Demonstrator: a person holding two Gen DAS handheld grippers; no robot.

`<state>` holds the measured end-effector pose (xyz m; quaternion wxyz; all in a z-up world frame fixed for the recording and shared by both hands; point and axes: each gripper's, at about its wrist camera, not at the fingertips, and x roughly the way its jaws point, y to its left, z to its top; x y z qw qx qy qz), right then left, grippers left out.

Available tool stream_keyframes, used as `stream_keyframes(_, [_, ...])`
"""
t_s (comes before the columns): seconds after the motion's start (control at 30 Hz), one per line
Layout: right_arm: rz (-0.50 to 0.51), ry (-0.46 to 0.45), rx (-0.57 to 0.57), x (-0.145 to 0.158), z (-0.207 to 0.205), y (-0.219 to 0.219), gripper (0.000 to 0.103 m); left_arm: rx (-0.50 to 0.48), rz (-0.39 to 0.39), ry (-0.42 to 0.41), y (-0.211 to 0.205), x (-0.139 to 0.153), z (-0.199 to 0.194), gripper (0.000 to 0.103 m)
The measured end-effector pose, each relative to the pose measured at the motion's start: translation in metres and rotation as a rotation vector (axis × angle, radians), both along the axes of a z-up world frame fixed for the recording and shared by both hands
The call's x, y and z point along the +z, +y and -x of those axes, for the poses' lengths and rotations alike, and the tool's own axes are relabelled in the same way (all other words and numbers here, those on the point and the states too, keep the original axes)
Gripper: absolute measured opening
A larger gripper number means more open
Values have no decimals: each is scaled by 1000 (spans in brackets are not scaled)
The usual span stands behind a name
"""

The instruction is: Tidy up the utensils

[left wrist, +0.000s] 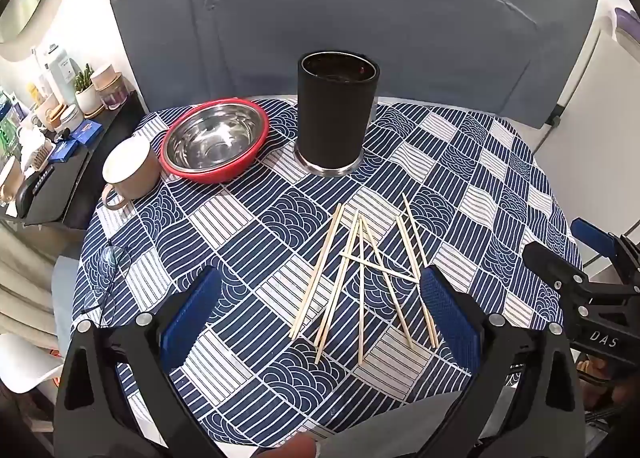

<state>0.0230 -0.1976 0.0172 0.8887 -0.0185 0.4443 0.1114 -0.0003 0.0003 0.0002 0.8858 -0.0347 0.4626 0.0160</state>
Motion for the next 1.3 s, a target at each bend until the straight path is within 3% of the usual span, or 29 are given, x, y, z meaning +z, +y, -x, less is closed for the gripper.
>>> stream_keyframes(1.3, [-7, 10, 9, -6, 2, 3, 95, -2, -4, 27, 1, -6, 1, 97])
